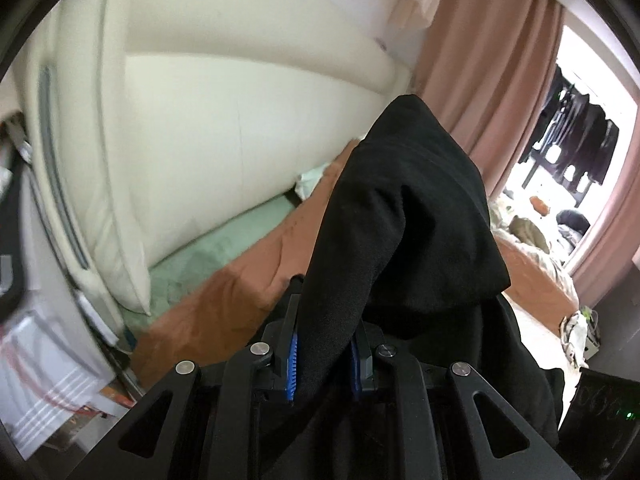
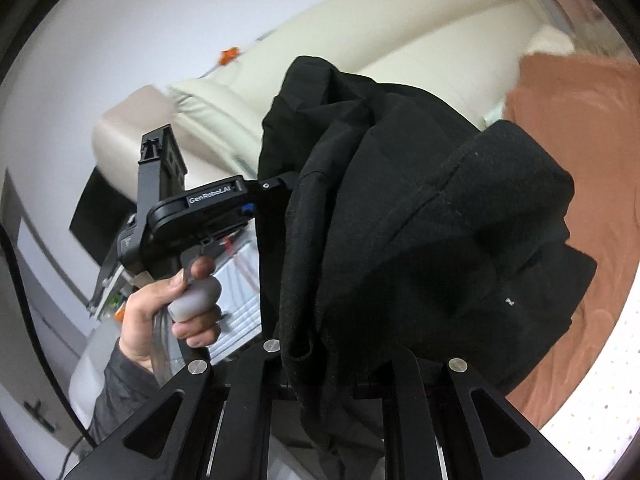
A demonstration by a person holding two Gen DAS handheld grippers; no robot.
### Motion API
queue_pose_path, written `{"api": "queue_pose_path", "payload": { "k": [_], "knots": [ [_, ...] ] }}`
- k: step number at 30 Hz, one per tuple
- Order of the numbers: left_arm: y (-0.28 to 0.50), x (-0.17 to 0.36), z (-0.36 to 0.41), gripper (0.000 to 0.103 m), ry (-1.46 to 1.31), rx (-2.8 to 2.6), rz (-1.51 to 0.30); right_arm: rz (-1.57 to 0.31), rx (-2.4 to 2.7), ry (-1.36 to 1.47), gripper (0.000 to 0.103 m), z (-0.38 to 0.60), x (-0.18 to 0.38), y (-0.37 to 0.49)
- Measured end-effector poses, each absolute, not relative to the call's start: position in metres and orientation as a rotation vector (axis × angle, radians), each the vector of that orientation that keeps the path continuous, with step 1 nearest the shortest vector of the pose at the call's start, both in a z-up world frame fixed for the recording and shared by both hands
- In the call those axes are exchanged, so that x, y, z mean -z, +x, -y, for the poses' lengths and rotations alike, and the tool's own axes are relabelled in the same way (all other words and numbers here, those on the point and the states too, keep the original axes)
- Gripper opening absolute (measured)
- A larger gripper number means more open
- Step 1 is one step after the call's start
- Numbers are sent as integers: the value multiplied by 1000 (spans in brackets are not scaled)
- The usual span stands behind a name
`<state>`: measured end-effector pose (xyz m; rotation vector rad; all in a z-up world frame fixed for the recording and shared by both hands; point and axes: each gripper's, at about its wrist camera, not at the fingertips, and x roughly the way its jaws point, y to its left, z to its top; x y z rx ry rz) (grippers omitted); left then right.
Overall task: Fold large clothes
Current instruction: 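Carry the hanging black bundle with both tools toward the orange blanket by the headboard, then lower the black bundle onto the orange blanket with both tools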
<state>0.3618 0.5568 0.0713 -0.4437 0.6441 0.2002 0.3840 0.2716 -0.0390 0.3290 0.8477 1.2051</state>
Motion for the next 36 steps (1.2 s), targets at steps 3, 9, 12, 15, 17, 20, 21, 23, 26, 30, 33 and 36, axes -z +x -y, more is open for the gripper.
{"api": "queue_pose_path", "payload": {
  "k": [3,9,12,15,17,20,21,23,26,30,33,36],
  "knots": [
    [393,-51,-558,19,-439,-204,-688,-882,-1180,355,14,-267,63,408],
    [443,-12,-564,19,-446,-223,-757,-945,-1113,403,14,-252,109,451],
    [461,7,-570,19,-438,-253,-786,-963,-1100,439,14,-246,129,469],
    [475,22,-576,20,-448,-288,-819,-981,-1072,463,14,-239,150,485],
    [478,27,-572,35,-394,-333,-842,-998,-1049,478,14,-236,166,496],
    [455,35,-566,54,-311,-395,-802,-1034,-1010,458,14,-233,190,507],
    [447,40,-566,57,-308,-392,-799,-1054,-991,445,14,-234,199,512],
    [424,52,-571,58,-336,-391,-809,-1097,-950,431,14,-233,219,523],
    [385,62,-570,58,-344,-379,-799,-1156,-959,470,14,-230,242,535],
    [339,72,-563,58,-254,-423,-804,-1154,-987,461,13,-228,243,543],
    [318,80,-568,58,-274,-453,-801,-1149,-982,461,13,-228,239,545],
    [303,90,-573,58,-292,-487,-801,-1161,-957,471,13,-230,240,552]
  ]
}}
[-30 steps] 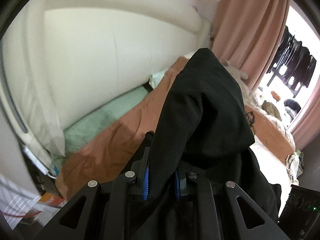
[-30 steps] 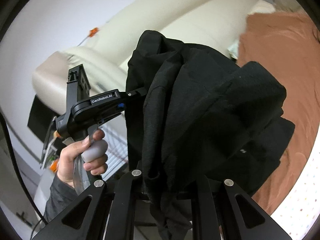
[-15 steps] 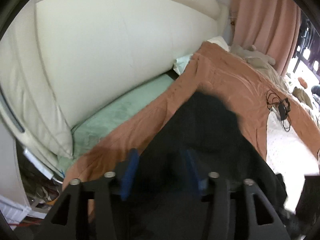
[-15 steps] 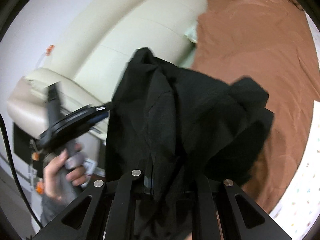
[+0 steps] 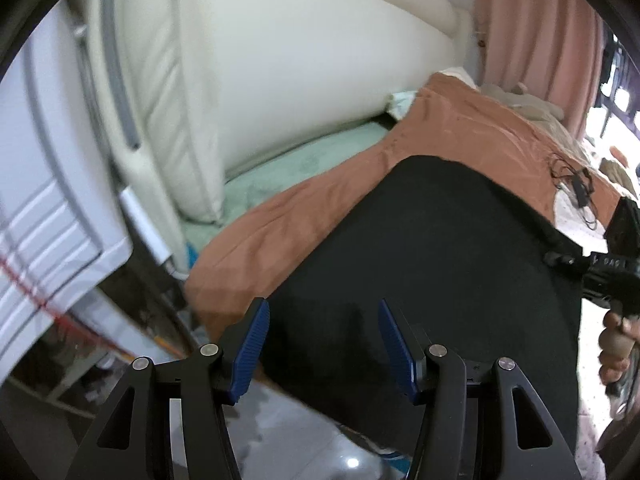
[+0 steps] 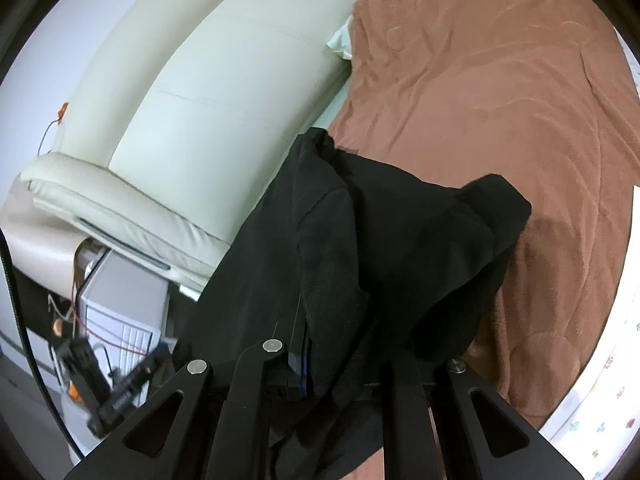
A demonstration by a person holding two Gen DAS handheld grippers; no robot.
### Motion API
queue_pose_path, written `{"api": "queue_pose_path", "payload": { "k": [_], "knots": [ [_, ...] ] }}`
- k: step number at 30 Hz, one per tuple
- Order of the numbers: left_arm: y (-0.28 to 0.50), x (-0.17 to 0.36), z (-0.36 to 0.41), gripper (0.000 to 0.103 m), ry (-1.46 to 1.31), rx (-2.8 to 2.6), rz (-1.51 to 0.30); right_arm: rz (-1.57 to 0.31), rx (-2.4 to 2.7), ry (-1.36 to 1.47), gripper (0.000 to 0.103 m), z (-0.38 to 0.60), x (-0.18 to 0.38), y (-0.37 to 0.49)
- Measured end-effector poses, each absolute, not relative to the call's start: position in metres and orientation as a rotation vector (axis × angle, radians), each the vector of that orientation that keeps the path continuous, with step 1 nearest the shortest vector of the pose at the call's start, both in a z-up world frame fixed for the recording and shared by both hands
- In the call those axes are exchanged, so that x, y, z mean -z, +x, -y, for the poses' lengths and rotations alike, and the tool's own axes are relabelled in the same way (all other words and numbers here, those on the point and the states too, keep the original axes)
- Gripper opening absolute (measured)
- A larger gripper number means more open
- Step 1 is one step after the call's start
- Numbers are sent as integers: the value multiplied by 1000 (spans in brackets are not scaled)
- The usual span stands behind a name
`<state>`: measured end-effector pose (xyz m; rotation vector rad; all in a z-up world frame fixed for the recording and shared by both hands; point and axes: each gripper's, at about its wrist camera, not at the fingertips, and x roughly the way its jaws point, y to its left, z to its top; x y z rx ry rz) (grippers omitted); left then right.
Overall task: Fold large clothes
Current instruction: 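Lower the black bundle onto the orange blanket with both tools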
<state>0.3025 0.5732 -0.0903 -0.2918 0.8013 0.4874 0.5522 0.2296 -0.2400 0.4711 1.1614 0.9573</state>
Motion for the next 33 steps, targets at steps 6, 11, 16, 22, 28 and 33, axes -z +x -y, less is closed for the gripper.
{"api": "queue_pose_path", "payload": {
  "k": [6,11,16,22,28,33],
  "knots": [
    [296,102,-571,58,-301,-483,-784,-1171,-920,446,13,-228,255,551],
    [297,103,-566,58,-288,-492,-786,-1180,-831,351,23,-225,251,548],
    [286,96,-567,58,-310,-510,-756,-1112,-736,201,27,-215,225,541],
    [282,92,-568,58,-353,-522,-722,-999,-717,69,43,-213,187,528],
    [297,96,-559,58,-342,-526,-731,-877,-752,-5,81,-230,165,502],
    [301,115,-561,58,-368,-532,-756,-945,-869,-93,90,-261,184,479]
  ]
}}
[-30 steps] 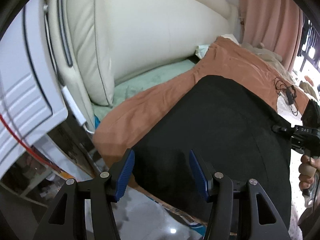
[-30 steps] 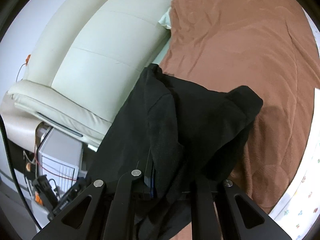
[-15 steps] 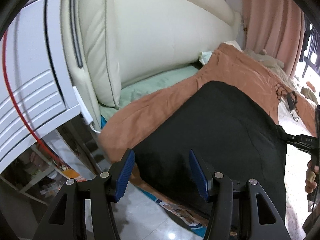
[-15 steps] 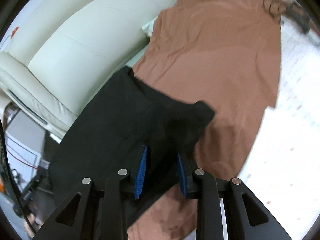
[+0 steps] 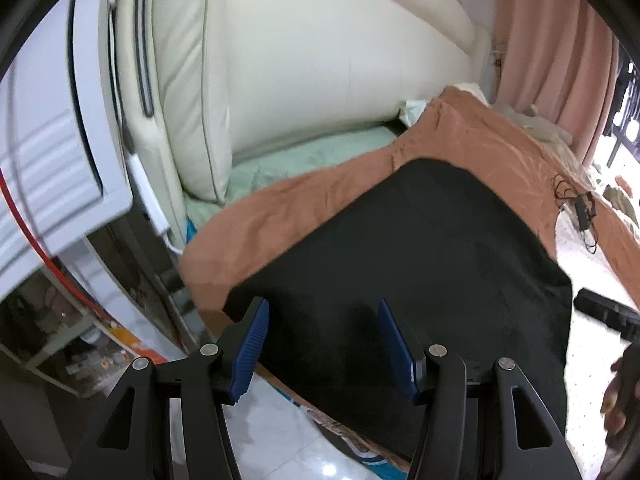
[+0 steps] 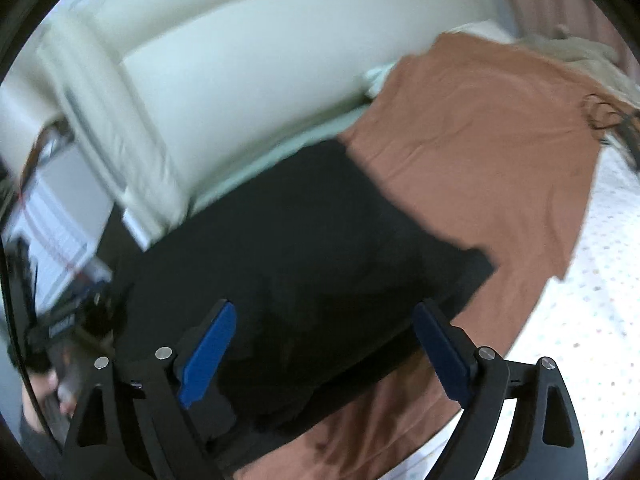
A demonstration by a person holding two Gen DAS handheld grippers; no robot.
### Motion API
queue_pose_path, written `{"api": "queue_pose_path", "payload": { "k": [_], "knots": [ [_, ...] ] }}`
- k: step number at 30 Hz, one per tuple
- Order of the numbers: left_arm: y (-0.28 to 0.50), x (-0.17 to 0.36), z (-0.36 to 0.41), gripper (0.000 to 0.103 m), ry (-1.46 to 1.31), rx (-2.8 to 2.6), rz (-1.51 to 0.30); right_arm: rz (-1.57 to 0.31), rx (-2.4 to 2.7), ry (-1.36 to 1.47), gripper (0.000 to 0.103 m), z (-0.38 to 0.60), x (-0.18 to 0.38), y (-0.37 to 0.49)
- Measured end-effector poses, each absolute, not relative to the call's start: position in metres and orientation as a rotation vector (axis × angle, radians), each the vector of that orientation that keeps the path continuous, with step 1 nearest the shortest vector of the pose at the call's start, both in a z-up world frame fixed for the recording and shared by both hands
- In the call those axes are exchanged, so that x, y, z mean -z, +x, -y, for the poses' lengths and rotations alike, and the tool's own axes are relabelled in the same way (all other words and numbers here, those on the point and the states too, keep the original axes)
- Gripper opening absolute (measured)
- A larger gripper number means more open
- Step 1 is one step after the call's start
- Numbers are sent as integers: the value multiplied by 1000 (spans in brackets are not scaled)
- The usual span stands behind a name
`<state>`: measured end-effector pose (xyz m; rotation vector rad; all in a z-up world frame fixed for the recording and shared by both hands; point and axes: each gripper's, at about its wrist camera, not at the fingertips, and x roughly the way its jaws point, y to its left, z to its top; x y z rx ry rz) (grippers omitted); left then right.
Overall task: Fold large clothes
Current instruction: 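Lower the black bundle onto the orange blanket with both tools, then open both tools, release the bundle and pull them back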
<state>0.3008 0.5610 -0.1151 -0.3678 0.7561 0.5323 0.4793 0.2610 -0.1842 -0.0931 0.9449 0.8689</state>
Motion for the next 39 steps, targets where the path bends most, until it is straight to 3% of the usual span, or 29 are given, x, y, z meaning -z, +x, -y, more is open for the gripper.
{"api": "queue_pose_path", "payload": {
  "k": [7,15,16,20,27,31,32,39],
  "knots": [
    [286,126,-546,58,-357,-514,-767,-1047,-862,-185,91,-275,226,455],
    [258,111,-527,58,-390,-471,-777,-1079,-818,-197,92,-248,221,441],
    [255,105,-521,60,-384,-463,-770,-1081,-815,-189,92,-243,216,439],
    [251,86,-497,87,-363,-437,-735,-1037,-812,-167,92,-216,185,423],
    [244,58,-448,90,-318,-409,-697,-968,-761,-170,92,-162,140,402],
    [234,37,-418,103,-283,-405,-655,-931,-730,-166,99,-131,117,392],
    [232,34,-413,103,-279,-404,-648,-917,-722,-164,103,-123,111,389],
    [210,10,-377,103,-261,-395,-620,-860,-701,-150,103,-79,81,368]
  ]
}}
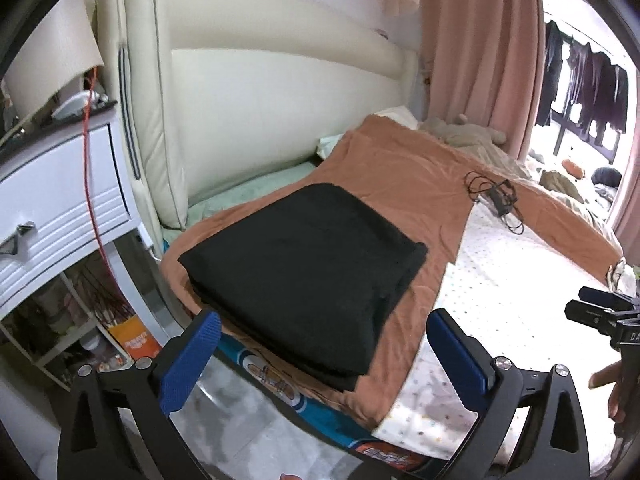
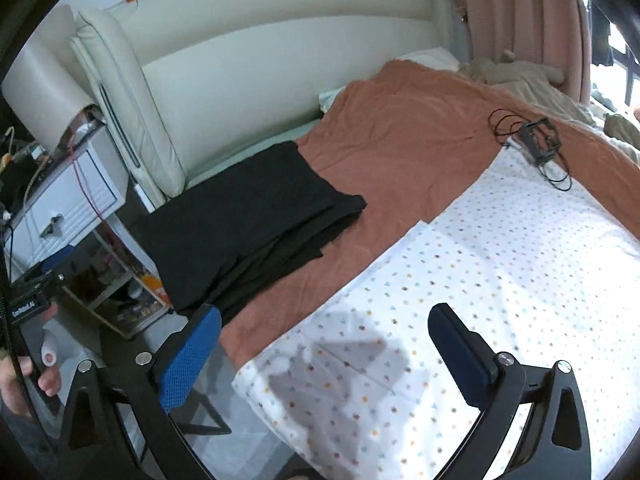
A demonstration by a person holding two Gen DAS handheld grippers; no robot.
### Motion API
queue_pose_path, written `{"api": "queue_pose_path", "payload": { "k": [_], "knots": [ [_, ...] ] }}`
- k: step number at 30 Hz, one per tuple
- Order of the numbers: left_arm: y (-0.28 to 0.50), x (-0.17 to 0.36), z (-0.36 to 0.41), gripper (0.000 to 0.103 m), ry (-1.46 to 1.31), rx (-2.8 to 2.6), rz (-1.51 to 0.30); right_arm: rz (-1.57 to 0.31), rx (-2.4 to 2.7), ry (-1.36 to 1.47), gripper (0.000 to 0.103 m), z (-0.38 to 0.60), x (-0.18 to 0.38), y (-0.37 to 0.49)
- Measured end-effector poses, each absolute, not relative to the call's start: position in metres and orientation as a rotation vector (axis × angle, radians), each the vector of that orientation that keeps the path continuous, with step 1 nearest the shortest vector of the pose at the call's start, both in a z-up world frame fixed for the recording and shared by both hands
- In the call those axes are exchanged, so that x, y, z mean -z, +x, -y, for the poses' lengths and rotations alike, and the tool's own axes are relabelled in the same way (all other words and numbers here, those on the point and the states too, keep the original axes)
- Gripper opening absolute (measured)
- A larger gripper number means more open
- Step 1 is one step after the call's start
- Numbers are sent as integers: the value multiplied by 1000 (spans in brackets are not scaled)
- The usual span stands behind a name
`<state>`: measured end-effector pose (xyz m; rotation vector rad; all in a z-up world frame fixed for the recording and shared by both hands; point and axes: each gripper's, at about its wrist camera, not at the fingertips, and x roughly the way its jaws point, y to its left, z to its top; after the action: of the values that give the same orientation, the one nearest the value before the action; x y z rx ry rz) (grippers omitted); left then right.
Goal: Fold large clothes
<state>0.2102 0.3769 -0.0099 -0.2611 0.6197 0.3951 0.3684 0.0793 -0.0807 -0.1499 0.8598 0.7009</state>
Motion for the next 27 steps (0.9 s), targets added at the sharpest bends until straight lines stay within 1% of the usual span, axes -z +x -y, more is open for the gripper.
{"api": "queue_pose_path", "payload": {
  "k": [18,27],
  "knots": [
    [140,-34,-287,103,-194,-297,-534,-669,-650,-137,103,29,20,278],
    [103,-47,-238,103,-139,-228,-476,-549,-574,-109,103,86,4,219]
  ]
}}
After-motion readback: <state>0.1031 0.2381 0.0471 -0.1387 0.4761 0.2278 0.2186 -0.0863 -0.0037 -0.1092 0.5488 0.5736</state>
